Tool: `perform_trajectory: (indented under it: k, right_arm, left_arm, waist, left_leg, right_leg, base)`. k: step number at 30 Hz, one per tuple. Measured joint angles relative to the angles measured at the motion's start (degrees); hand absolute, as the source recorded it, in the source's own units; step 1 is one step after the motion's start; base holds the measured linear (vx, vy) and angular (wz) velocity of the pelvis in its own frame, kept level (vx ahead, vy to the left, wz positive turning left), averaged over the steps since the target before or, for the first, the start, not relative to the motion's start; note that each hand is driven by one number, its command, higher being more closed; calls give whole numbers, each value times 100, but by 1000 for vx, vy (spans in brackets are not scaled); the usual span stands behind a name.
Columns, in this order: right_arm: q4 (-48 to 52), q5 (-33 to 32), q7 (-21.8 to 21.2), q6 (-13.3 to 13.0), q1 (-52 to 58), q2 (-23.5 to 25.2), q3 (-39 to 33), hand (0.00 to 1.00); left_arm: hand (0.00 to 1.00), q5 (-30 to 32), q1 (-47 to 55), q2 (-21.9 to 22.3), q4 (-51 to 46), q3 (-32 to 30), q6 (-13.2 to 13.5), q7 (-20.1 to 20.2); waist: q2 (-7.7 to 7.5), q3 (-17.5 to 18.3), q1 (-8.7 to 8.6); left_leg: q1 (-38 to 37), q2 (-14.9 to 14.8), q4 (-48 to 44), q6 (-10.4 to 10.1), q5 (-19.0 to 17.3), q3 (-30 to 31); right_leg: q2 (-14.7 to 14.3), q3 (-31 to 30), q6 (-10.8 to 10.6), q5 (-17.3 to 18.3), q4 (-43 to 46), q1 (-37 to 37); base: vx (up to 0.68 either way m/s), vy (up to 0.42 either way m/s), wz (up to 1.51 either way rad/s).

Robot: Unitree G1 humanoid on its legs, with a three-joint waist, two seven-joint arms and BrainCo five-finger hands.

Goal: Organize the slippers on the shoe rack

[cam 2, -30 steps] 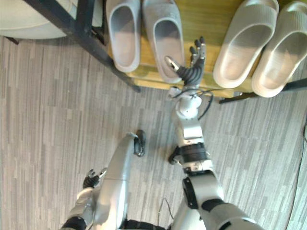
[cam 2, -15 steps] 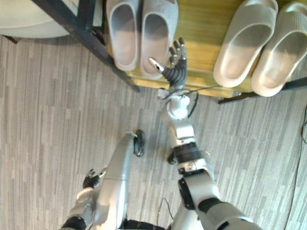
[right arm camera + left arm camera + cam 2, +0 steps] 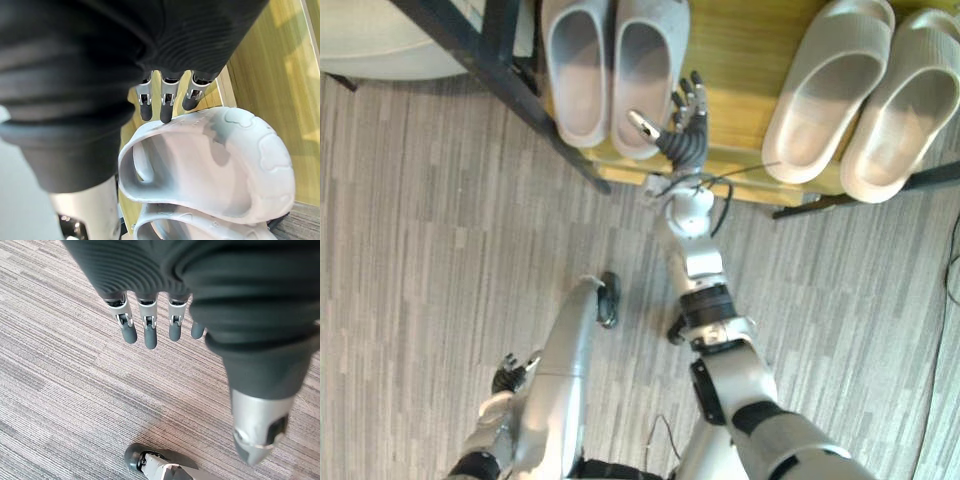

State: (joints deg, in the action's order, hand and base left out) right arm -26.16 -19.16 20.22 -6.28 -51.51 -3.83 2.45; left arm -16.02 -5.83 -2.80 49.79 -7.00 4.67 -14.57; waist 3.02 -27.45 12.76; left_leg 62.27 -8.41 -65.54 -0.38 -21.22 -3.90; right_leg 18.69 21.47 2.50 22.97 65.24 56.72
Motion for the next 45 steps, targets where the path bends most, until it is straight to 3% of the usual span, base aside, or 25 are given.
perform_trajectory:
  k: [3,8,18,25,31,34,42,45]
  right_arm:
    - [-194,-102,-1,35,-12,-77,5,0]
    - [-208,-92,-1,65,-17,-156,3,0]
    - [604,583,-20,179,67,-702,17,0]
    - [1777,1330,-75,233,1256,-770,103,0]
    - [2033,1933,-245,252,2681,-764,72,0]
    - [1842,2172,-401,285,3398,-778,6,0]
    - [512,2381,-627,438,4434,-814,-374,0]
    - [-298,2592,-672,475,4619,-806,-463,0]
  left_arm:
    - [0,-41,19,17,86,1,1,19]
    - [0,-99,19,20,87,1,2,35]
    - [0,-116,40,-51,101,-9,-7,20]
    - [0,-205,231,-106,34,-107,-7,117]
    - [0,-188,333,-298,51,-84,-11,124]
    - [0,-96,574,-378,120,69,-12,194]
    - [0,254,797,-561,316,447,-126,403]
    - [0,388,1005,-566,336,455,-145,507]
  waist:
    - [15,209,37]
    - [13,219,25]
    - [7,215,-78]
    - [-42,189,-332]
    - [-265,66,-495]
    - [-295,64,-679]
    - [-316,81,-851]
    - [-295,354,-974]
  left_leg:
    - [63,-2,-56,-15,-11,24]
    - [43,-10,-64,-18,-7,27]
    - [-162,-81,55,7,10,-60]
    - [-800,-92,405,3,17,-187]
    - [-1626,-104,1086,-40,138,-357]
    - [-2341,-47,1737,-23,301,-526]
    - [-3787,92,3313,-40,759,-812]
    - [-4117,214,3830,-50,948,-834]
  right_leg:
    - [1,4,12,8,49,52]
    - [-6,2,16,9,54,35]
    - [-84,-26,34,-111,-139,-134]
    - [-169,-74,-29,-156,-485,-681]
    - [-318,-87,14,-418,-1160,-1390]
    - [-427,-113,-77,-657,-1815,-2018]
    - [-754,-138,-203,-1316,-3504,-3349]
    - [-797,-111,-296,-1503,-4025,-3671]
  base:
    - [-29,-24,1]
    - [-50,-29,0]
    - [-41,-13,-5]
    - [-2,-18,-4]
    - [25,-32,-9]
    - [48,10,-11]
    - [69,21,-11]
    - [115,28,1]
